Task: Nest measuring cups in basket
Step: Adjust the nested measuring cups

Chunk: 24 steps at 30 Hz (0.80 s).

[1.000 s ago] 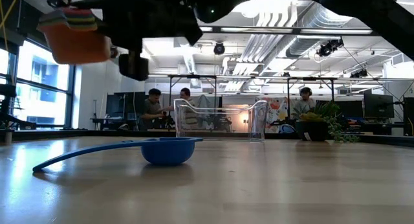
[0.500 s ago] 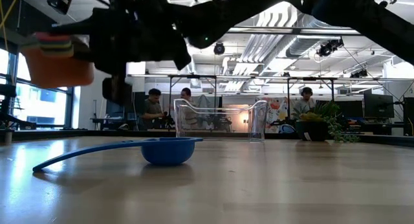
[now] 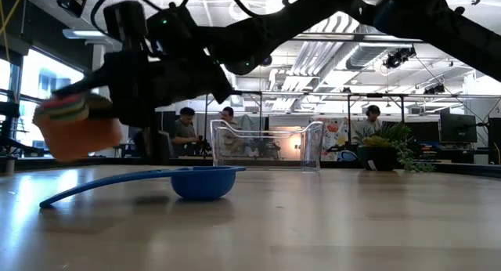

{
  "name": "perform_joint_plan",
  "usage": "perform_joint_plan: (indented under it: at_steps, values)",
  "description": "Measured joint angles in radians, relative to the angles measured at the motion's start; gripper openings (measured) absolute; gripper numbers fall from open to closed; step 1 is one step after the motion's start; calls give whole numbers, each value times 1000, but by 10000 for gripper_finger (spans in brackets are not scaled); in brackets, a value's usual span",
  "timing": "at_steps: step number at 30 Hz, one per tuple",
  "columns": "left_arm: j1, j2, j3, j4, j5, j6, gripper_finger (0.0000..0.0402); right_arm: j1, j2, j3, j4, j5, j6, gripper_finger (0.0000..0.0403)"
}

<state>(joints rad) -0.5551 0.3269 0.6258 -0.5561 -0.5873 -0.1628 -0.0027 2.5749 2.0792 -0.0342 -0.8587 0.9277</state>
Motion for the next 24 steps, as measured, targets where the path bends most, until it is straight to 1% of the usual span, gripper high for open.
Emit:
perform_joint_plan:
  at_steps: [10,17,24]
  values:
    - [0,0,0,0,0,0,58,3,1,0,-103,43,0,63]
    - [0,0,0,0,0,0,58,4,6,1,-130,45,7,65]
    - [0,0,0,0,0,0,58,4,6,1,-156,50,17,94]
